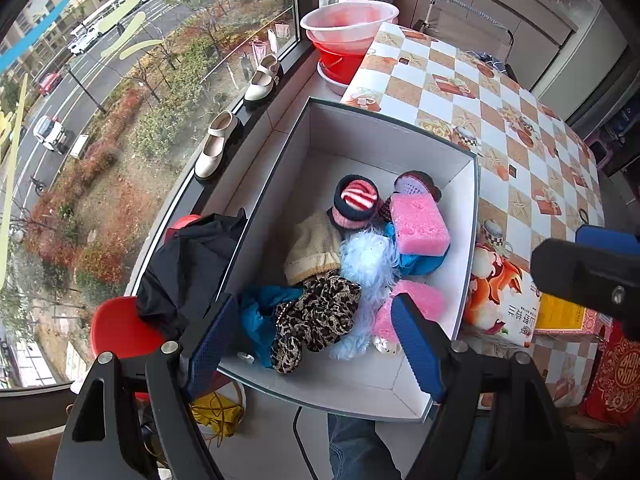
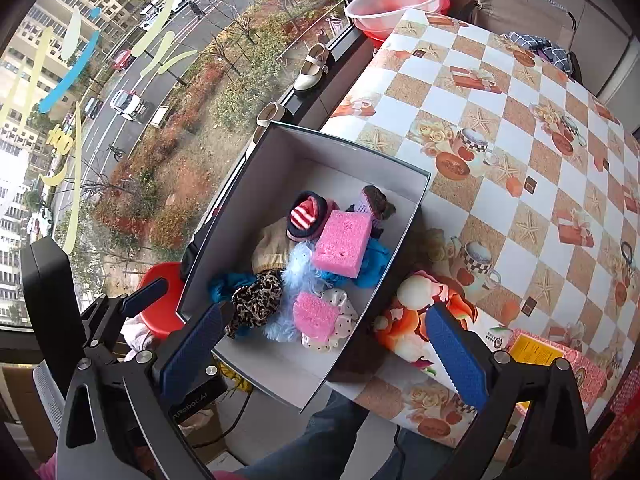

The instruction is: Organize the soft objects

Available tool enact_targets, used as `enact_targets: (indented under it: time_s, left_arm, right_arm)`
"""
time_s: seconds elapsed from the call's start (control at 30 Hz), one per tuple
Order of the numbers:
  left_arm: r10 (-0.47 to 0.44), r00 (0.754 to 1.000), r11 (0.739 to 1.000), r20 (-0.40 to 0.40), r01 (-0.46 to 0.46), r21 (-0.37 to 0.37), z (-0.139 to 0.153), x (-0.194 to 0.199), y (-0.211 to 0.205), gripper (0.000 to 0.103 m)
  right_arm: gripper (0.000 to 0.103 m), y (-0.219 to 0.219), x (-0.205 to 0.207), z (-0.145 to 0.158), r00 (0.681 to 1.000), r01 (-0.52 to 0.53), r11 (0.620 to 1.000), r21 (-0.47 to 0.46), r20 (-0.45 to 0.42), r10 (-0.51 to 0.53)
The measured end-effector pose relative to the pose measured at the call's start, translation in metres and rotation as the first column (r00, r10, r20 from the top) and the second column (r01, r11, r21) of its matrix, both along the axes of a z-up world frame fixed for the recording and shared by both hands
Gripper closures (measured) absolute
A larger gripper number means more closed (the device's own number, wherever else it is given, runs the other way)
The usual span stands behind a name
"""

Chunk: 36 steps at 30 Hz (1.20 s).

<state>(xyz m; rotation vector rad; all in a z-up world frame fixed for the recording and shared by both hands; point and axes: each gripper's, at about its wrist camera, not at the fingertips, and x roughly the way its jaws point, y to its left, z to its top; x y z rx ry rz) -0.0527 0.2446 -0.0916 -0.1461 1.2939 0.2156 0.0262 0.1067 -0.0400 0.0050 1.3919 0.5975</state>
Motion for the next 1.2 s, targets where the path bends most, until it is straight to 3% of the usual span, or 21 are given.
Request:
enact_targets:
  time_s: [1.03,1.1,1.2]
  left_arm:
    - [0.017,1.0,1.0,-0.017,-0.017,0.002,0.003,-0.01,0.0,0.02]
    - [0.008,1.0,1.0,0.008,-0.008,-0.021,0.004,-0.012,0.001,0.02]
    - [-0.005,0.995,0.981,0.1,0.025,-0.193,0.008,-0.016,0.007,0.02]
  right_arm:
    - [0.001,0.011,-0.02,0.0,0.999,-0.032,0.999,-0.04,0.004,0.032]
    - [0.001,0.01,-0.02,0.0,0.999,-0.032,0.999,-0.041,0.004,0.032]
    - [0.001,0.011,-0.02,-0.001,1.0,-0.028,0.999,-0.038,-0.003,0.028]
